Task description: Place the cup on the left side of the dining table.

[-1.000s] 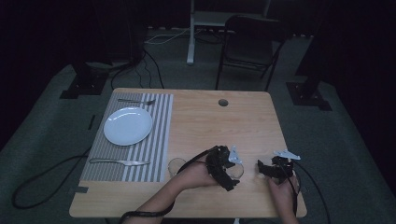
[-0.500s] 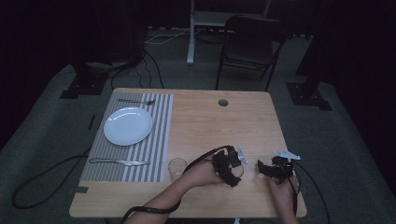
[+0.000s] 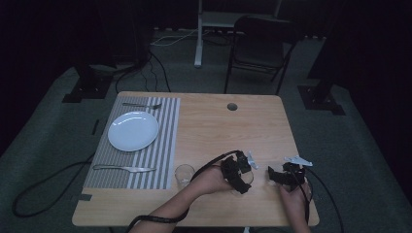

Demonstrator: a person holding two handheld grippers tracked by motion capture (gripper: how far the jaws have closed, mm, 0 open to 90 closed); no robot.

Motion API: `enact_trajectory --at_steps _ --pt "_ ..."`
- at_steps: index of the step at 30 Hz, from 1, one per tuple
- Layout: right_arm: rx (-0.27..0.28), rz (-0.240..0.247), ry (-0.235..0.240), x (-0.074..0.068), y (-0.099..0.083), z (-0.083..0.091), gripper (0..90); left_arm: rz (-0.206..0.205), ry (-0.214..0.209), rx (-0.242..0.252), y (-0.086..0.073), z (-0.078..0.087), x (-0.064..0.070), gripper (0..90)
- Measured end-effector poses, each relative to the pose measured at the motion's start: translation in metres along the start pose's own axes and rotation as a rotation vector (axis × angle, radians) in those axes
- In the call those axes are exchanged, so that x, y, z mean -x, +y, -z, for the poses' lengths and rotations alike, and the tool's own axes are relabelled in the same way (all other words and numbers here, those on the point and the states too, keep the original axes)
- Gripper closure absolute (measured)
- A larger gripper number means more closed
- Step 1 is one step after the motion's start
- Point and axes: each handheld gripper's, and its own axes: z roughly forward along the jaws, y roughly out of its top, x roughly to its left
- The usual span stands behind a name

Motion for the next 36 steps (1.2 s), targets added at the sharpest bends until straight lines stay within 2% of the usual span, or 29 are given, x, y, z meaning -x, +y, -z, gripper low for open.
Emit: enact_trajectory --at_steps 6,10,11,13,14,15,18,26,28,33,34,36 --pt "0.000 0.000 0.000 0.000 0.000 0.000 13.2 0.014 0.007 0.009 0.003 0.003 -0.003 29.3" --pt "0.000 0.000 0.000 0.000 0.000 0.000 13.2 -0.003 0.019 0.016 0.006 0.007 -0.005 29.3" --pt "-0.001 0.000 0.000 0.000 0.000 0.000 13.2 0.011 0.017 0.023 0.007 0.009 -0.007 29.3" --pt "-0.002 0.000 0.000 0.000 0.000 0.000 13.2 0.005 0.010 0.023 0.009 0.010 -0.009 29.3" --pt "0.000 0.000 0.000 0.000 0.000 0.000 13.2 0.021 0.011 0.046 0.010 0.015 -0.014 29.3" --pt "-0.001 0.000 0.000 0.000 0.000 0.000 13.2 0.021 0.011 0.046 0.010 0.015 -0.014 29.3" --pt "-0.001 -0.001 0.000 0.000 0.000 0.000 13.2 0.044 0.037 0.066 0.014 0.022 -0.023 29.3" --pt "0.000 0.001 0.000 0.000 0.000 0.000 13.2 0.066 0.066 0.070 0.016 0.027 -0.038 29.3" --pt "0.001 0.000 0.000 0.000 0.000 0.000 13.2 0.094 0.080 0.072 0.014 0.031 -0.046 29.3" --pt "0.001 0.001 0.000 0.000 0.000 0.000 13.2 0.088 0.111 0.075 0.007 0.036 -0.055 29.3" --pt "0.001 0.001 0.000 0.000 0.000 0.000 13.2 0.118 0.130 0.077 0.003 0.039 -0.061 29.3" --pt "0.001 0.000 0.000 0.000 0.000 0.000 13.2 0.127 0.135 0.078 0.001 0.040 -0.064 29.3"
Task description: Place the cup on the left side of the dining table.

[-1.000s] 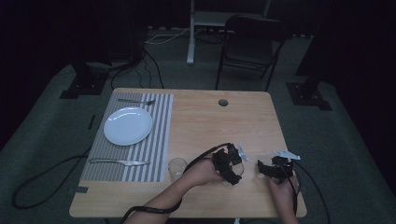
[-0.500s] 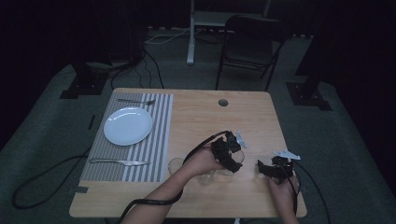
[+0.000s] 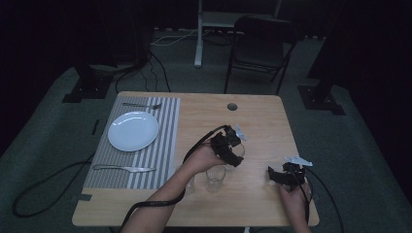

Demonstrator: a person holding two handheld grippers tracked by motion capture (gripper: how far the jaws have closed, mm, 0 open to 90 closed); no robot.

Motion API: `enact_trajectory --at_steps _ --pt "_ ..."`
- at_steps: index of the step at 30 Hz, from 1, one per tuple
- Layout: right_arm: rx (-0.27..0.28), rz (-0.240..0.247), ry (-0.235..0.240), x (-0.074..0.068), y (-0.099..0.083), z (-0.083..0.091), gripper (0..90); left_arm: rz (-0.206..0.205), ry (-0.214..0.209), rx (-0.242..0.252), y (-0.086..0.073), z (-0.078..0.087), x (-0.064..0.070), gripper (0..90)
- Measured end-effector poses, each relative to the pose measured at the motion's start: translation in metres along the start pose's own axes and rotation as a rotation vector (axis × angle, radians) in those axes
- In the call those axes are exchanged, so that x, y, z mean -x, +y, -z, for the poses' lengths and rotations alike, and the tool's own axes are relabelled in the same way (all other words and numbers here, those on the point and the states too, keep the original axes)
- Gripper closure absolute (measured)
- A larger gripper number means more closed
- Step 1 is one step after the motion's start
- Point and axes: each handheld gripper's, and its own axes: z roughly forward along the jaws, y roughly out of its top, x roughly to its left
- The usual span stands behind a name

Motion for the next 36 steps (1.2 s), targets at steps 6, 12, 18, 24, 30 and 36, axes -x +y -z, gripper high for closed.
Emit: enact_trajectory --at_steps 6,12,18,24,30,36 --pt "0.000 0.000 0.000 0.000 0.000 0.000 13.2 0.050 0.028 -0.023 -0.015 0.008 -0.014 29.3" --pt "0.000 0.000 0.000 0.000 0.000 0.000 13.2 0.095 0.048 -0.022 -0.027 0.017 -0.024 29.3" --pt "0.000 0.000 0.000 0.000 0.000 0.000 13.2 0.139 0.085 -0.027 -0.047 0.034 -0.036 29.3" --pt "0.000 0.000 -0.001 0.000 0.000 0.000 13.3 0.177 0.113 -0.039 -0.068 0.049 -0.046 29.3" --pt "0.000 0.000 -0.001 0.000 0.000 0.000 13.3 0.215 0.142 -0.048 -0.088 0.062 -0.055 29.3" --pt "-0.001 -0.001 0.000 0.000 0.000 0.000 13.3 0.259 0.170 -0.049 -0.107 0.071 -0.064 29.3"
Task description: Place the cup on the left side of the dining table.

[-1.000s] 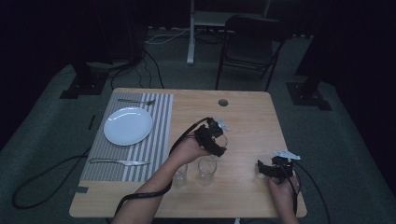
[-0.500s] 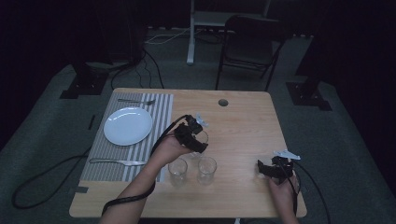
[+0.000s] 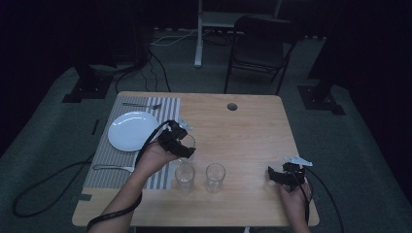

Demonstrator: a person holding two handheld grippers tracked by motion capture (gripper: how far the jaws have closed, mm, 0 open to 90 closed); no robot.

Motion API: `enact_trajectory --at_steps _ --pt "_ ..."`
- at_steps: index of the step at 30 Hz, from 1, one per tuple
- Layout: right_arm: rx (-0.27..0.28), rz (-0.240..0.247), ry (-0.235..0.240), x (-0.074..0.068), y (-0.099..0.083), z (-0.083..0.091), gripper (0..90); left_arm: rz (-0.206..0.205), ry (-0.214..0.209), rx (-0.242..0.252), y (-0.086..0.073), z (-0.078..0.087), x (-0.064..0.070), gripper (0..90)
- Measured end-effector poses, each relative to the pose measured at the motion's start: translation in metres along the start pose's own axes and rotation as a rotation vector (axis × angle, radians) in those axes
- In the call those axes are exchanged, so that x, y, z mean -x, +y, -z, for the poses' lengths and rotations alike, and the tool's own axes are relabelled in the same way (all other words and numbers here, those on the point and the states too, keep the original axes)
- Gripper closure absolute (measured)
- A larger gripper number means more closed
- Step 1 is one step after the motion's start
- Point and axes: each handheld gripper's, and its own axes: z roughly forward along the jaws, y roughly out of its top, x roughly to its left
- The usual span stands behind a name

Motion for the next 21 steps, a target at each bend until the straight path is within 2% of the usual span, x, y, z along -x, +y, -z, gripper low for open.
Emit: enact_trajectory --at_steps 1,2,7,11,14,18,21 --pt "0.000 0.000 0.000 0.000 0.000 0.000 13.3 0.000 0.000 0.000 0.000 0.000 0.000 29.3" --pt "0.001 0.002 0.000 0.000 0.000 0.000 13.3 0.033 0.016 0.001 -0.010 0.003 -0.010 29.3" --pt "0.002 0.002 0.000 0.000 0.000 0.000 13.8 0.099 0.059 0.001 -0.025 0.004 -0.026 29.3" --pt "0.002 0.003 0.000 0.000 0.000 0.000 13.8 0.113 0.099 -0.037 -0.034 0.001 -0.035 29.3" --pt "0.002 0.003 0.000 0.000 0.000 0.000 13.8 0.148 0.116 -0.037 -0.042 0.000 -0.043 29.3" --pt "0.002 0.002 0.000 0.000 0.000 0.000 13.8 0.186 0.175 -0.045 -0.050 -0.004 -0.051 29.3" --pt "0.002 0.002 0.001 0.000 0.000 0.000 13.8 0.217 0.171 -0.049 -0.055 -0.005 -0.058 29.3"
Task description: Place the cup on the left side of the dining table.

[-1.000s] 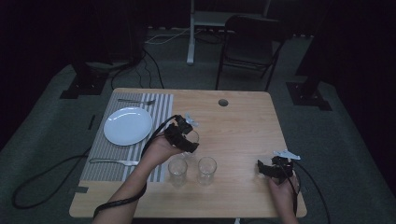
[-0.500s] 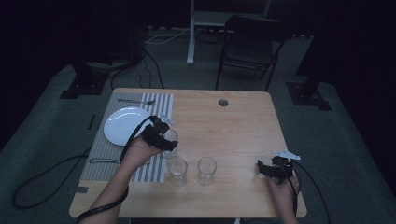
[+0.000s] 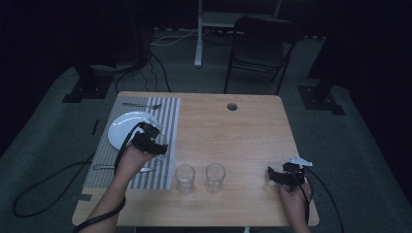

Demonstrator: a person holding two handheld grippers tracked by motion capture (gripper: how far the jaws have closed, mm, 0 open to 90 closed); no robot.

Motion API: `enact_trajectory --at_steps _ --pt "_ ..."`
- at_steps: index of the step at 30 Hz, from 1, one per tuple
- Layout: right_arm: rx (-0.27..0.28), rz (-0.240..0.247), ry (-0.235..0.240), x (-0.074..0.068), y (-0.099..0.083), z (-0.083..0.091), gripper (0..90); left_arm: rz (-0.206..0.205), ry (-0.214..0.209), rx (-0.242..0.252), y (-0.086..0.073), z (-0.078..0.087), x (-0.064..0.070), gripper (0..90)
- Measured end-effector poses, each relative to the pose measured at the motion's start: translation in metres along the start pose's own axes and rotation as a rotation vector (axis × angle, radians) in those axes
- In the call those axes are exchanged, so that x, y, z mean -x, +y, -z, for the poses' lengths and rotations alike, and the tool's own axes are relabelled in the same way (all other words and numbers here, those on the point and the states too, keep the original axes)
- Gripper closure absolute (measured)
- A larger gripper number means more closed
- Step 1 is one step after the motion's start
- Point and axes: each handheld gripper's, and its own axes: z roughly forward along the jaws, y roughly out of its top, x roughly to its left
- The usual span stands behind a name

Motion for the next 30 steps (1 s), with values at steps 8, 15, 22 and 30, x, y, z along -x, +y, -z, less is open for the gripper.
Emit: enact_trajectory --at_steps 8,15,22,30 --pt "0.000 0.000 0.000 0.000 0.000 0.000 13.8 0.059 0.043 0.019 -0.008 0.001 -0.014 29.3" --pt "0.000 0.000 0.000 0.000 0.000 0.000 13.8 0.079 0.032 0.014 -0.009 0.000 -0.021 29.3" --pt "0.000 -0.001 -0.001 0.000 0.000 0.000 13.8 0.113 0.020 0.026 -0.013 -0.006 -0.025 29.2" --pt "0.000 0.000 0.000 0.000 0.000 0.000 13.8 0.154 0.017 0.084 -0.022 -0.008 -0.027 29.0"
